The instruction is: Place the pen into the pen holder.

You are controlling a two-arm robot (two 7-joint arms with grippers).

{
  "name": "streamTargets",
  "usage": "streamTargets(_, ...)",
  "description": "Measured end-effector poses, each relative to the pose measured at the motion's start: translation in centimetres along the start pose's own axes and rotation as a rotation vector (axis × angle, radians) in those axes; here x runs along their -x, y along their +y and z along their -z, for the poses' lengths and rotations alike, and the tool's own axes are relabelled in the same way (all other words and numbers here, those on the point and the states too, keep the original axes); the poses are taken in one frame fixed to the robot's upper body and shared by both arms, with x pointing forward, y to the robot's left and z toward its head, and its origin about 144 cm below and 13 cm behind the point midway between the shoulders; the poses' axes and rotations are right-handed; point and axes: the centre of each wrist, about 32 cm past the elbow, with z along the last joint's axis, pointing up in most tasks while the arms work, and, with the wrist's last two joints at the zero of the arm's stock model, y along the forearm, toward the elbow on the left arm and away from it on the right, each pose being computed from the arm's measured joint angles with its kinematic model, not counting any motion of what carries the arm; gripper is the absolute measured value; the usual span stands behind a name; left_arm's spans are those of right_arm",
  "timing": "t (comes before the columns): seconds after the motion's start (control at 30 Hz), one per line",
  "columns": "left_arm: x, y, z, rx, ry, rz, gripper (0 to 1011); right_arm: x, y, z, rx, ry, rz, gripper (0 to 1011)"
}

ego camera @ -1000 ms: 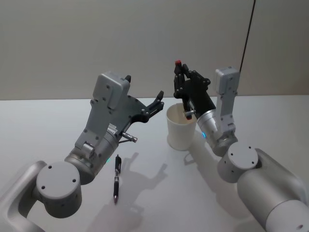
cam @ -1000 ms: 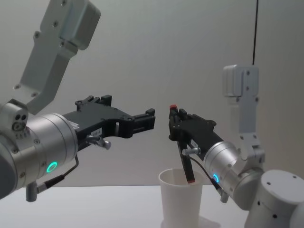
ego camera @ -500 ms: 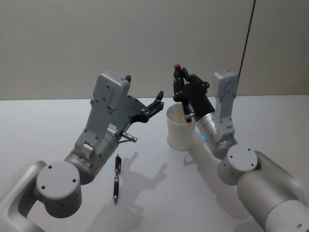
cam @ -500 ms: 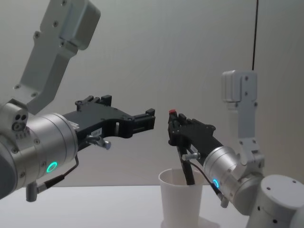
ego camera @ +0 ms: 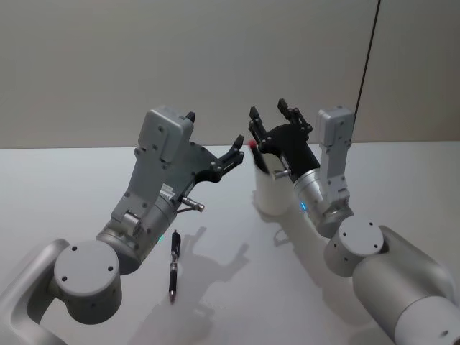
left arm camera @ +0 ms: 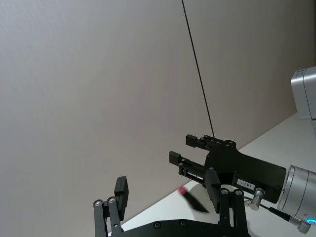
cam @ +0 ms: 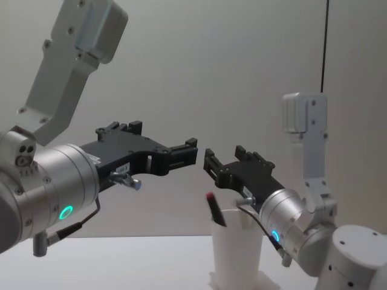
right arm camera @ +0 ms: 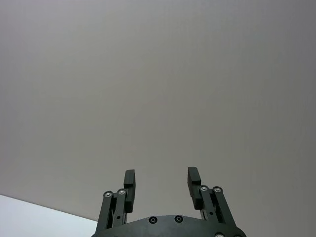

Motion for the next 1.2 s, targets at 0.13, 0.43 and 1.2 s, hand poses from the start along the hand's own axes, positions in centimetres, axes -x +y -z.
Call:
streamTargets(0.13,0.0,0.0,0.0,0.000,0.000,0.000,1003,0.0,0.0,0.0,0.001,0.000,0.000,712)
streamTargets(0.43,0.0,0.0,0.0,0.000,0.000,0.000,1003,-0.3,-0.1,0.0,-0.001,-0.001,0.000,956)
streamTargets(1.2,0.0,0.0,0.0,0.000,0.000,0.000,1003,-2.8,-2.2,-3.4,0.069,0.011,0.026,1002)
